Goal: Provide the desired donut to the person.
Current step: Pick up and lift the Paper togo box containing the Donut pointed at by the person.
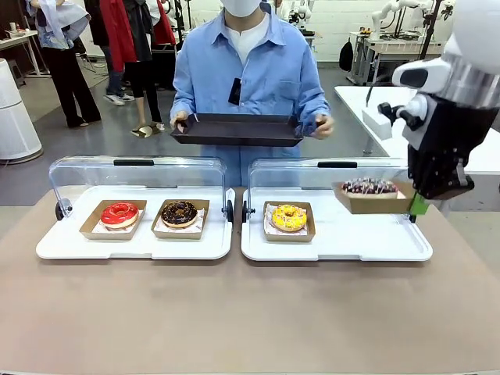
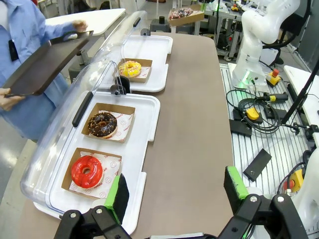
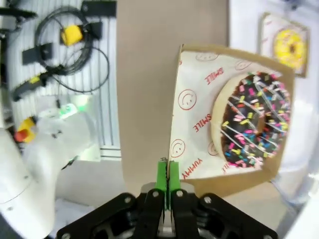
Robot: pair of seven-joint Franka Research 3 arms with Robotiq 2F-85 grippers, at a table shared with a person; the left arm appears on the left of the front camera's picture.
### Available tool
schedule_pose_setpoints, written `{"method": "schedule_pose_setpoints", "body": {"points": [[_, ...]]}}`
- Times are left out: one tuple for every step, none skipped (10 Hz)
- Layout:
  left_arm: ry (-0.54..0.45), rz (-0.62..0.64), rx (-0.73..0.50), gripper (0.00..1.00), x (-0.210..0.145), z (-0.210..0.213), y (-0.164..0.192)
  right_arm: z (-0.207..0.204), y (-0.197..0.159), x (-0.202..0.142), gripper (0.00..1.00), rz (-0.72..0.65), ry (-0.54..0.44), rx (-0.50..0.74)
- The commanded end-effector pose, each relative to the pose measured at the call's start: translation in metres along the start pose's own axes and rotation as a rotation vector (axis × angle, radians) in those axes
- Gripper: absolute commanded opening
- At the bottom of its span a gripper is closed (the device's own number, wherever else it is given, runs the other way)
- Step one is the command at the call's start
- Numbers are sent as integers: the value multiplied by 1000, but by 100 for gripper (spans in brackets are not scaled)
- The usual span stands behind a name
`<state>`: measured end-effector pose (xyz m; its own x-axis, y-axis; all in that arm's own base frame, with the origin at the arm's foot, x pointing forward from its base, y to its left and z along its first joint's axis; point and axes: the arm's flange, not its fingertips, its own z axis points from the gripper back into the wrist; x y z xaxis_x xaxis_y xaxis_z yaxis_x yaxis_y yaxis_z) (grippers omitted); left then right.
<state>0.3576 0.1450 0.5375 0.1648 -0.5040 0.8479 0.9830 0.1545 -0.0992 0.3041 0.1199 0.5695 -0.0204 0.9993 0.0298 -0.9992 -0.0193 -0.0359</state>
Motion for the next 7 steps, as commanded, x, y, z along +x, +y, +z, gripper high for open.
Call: {"method": "schedule_pose_setpoints", "body": {"points": [[-25,-23,7,100,0,1,0,14,-15,6,0,-39,20,-50],[-25,-23,7,100,0,1,0,21,-26,8,0,-47,9,-51],[-25,-23,7,100,0,1,0,27,-40,9,0,-58,-13,-54],[-25,-23,7,100,0,1,0,27,-53,11,0,-49,-8,-52],[-25,-23,7,100,0,1,0,22,-70,12,0,-30,-11,-65],[-25,-23,7,100,0,1,0,28,-36,6,0,-38,-19,-50],[-25,-23,7,100,0,1,0,28,-36,6,0,-38,-19,-50]]}}
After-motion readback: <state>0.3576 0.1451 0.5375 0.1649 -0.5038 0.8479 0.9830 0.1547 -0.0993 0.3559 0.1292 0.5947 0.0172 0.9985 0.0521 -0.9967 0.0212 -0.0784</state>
